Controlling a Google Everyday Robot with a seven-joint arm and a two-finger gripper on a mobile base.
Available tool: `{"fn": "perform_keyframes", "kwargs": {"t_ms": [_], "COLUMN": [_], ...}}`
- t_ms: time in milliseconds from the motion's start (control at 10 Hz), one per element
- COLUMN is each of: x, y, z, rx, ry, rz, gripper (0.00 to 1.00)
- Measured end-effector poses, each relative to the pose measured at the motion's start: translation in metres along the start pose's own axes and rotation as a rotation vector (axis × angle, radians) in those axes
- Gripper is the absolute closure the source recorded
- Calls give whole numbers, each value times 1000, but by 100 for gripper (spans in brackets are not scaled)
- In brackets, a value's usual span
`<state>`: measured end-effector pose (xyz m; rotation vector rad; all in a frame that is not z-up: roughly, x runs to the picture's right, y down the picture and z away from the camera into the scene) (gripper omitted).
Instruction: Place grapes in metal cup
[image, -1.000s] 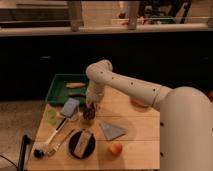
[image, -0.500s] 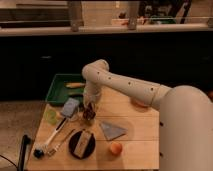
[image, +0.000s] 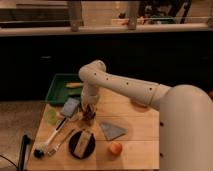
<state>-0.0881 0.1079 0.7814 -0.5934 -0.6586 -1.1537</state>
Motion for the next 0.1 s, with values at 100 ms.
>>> {"fn": "perform_keyframes", "kwargs": {"t_ms": [100], "x": [-2], "y": [1], "z": [-1], "rx": [-5], "ry": [1], "rz": [-10], "gripper": [61]}}
